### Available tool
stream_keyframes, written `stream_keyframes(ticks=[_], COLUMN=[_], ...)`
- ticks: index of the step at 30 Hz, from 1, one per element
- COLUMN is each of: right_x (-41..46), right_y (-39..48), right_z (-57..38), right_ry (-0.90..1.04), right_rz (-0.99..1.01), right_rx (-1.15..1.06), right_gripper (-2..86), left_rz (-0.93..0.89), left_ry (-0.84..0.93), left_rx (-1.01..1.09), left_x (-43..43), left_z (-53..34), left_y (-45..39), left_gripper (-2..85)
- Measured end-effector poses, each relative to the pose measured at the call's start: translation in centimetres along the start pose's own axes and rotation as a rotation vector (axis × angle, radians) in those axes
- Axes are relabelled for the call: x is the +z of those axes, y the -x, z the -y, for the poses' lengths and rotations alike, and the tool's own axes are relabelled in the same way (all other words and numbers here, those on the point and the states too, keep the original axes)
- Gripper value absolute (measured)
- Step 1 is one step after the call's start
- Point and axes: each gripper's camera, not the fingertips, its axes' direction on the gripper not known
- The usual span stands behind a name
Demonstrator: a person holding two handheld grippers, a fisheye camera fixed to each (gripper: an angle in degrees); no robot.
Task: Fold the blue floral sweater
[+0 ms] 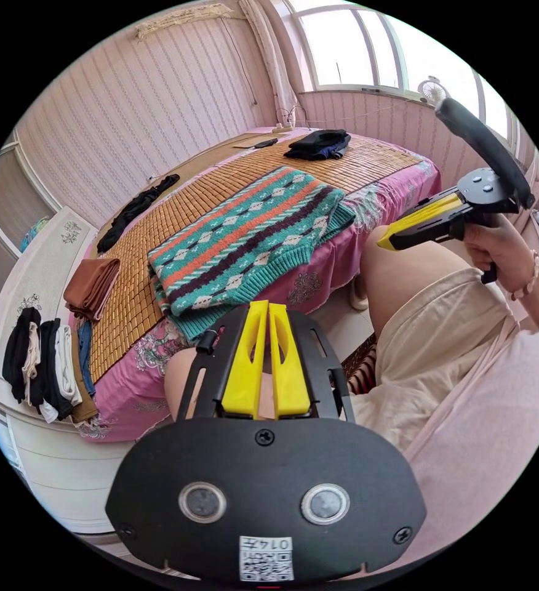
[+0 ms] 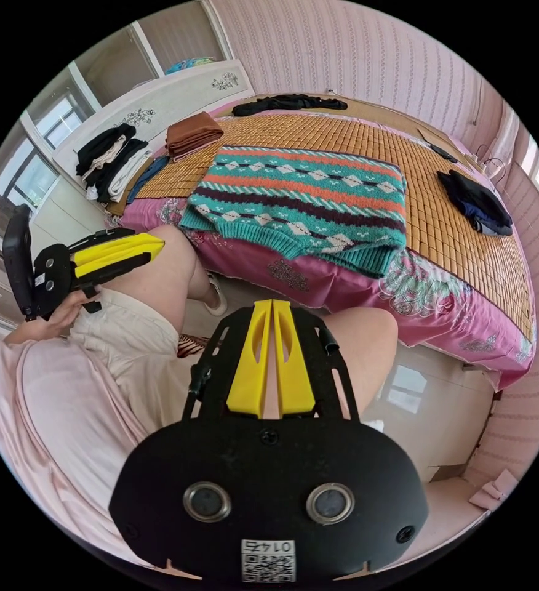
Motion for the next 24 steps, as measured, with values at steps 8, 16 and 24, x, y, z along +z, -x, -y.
stream_keyframes(ticks=[8,16,24], right_x=[2.6,4.8,6.3], right_y=[5.1,8.6,10.1], right_z=[3.6,8.1,17.9], right_ry=[0.089,0.167,0.15], right_rz=[-0.016,-0.047,-0.052], right_rx=[-0.131,-0.202,-0.328], right_gripper=[-0.3,-0.3,-0.3], left_rz=[-0.002,-0.061,-0.122], left_ry=[0.017,0.043,-0.024], left_rx=[-0.034,-0.027,-0.032], left_x=[-0.7,0.2,2.2], left_z=[1.7,3.6,6.5], left_y=[-0.4,-0.4,0.6], left_gripper=[-1.0,-1.0,-1.0])
